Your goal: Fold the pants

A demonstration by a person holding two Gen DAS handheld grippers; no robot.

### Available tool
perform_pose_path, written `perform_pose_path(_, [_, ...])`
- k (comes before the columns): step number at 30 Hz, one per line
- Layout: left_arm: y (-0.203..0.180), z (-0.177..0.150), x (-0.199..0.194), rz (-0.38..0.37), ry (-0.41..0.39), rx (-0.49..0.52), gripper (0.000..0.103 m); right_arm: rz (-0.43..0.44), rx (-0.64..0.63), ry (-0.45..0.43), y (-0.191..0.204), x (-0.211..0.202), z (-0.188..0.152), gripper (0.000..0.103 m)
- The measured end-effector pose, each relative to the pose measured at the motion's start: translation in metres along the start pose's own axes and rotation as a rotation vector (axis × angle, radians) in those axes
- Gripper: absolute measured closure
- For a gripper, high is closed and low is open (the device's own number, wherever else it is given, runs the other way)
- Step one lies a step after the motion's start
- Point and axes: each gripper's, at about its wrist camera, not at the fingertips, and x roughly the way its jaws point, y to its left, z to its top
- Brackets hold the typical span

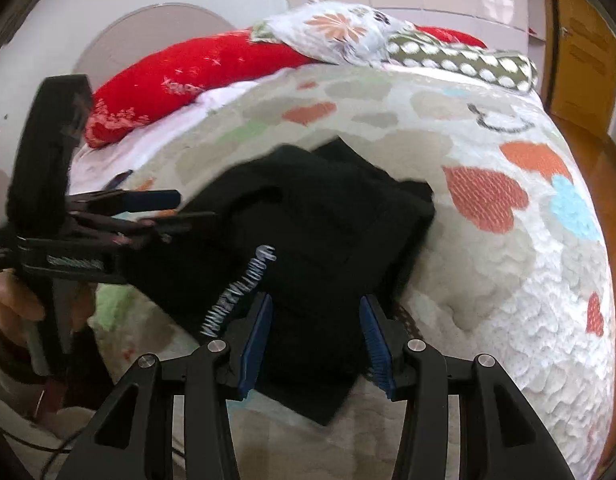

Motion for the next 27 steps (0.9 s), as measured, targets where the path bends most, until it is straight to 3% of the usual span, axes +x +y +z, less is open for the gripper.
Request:
perform_pose_path(3, [0.001,-0.001,0.005,-0.013,0.01,-0.014,0.009,0.016,0.057,-0.008,-0.014,-0.002,-0.006,0.045])
perform_pose_path(12, [0.003,0.002,0.008,-0.016,0.018,-0.021,0.008,0.032,0.076,-0.043,-0.017,-0.016,0.001,0.044])
perform_pose_path(15, [0.003,0.005,0.005,-0.008,0.006,-0.019,0.008,0.066,0.118,-0.068,-0.021,-0.019,0.007,0.035])
perform_pose_path(27, [0.008,0.006,0.006,-0.019,0.017,-0.033,0.008,0.088,0.203,-0.041,-0.031,-0.004,0.009,0.031])
